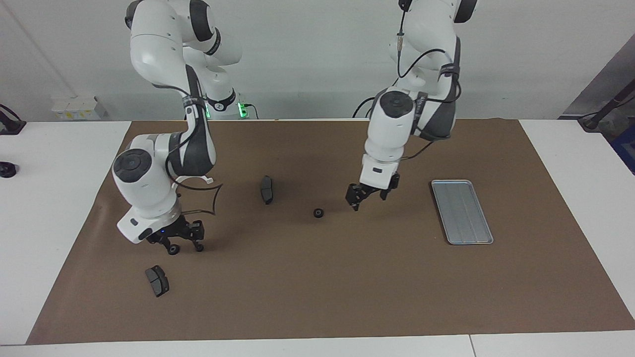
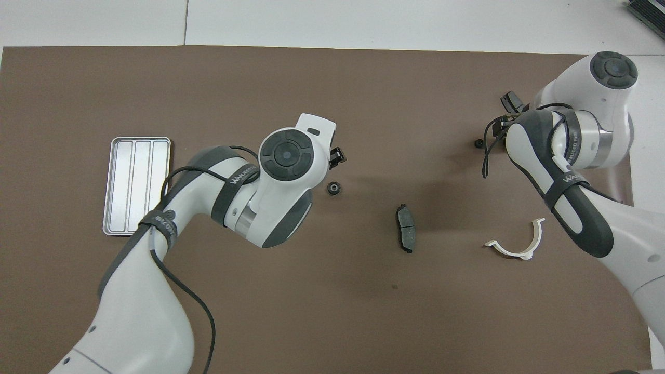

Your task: Place bearing gear from tray to pile

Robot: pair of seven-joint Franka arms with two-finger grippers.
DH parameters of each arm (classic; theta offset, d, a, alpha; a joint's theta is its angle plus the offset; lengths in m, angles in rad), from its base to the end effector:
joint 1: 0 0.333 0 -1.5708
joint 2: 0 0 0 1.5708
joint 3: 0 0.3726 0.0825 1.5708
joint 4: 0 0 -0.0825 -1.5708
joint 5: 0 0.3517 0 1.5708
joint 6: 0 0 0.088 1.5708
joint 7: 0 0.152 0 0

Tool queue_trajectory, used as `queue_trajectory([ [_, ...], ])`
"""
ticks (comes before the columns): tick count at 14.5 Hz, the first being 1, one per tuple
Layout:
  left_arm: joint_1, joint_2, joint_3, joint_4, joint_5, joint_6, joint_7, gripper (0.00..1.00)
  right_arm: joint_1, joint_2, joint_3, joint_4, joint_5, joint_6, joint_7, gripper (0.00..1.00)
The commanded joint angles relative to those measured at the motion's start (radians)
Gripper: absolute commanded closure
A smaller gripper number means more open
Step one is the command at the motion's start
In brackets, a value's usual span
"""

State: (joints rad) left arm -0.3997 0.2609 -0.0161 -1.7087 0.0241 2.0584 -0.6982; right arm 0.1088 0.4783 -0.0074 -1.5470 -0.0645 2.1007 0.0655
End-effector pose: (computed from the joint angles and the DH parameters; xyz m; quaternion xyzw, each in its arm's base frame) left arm 0.5804 -0.2528 0.4676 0.9897 0.1358 0.0424 0.0160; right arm 0.6931 0.0657 0.4008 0.9983 0.0336 0.0400 0.0269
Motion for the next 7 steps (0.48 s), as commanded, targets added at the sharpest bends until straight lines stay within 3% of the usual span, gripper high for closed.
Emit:
queue_trajectory([
  [1, 0.122, -0.081, -0.013, -0.048, -0.004, -0.096, 0.226, 0.00, 0.136, -0.023, 0.004, -0.024, 0.006, 0.016, 0.207, 0.22],
  [7, 0.332, -0.135, -0.015, -0.055, -0.041, -0.194, 0.584, 0.00, 0.376, 0.003, 0.023, -0.022, 0.008, 0.070, 0.512, 0.24],
])
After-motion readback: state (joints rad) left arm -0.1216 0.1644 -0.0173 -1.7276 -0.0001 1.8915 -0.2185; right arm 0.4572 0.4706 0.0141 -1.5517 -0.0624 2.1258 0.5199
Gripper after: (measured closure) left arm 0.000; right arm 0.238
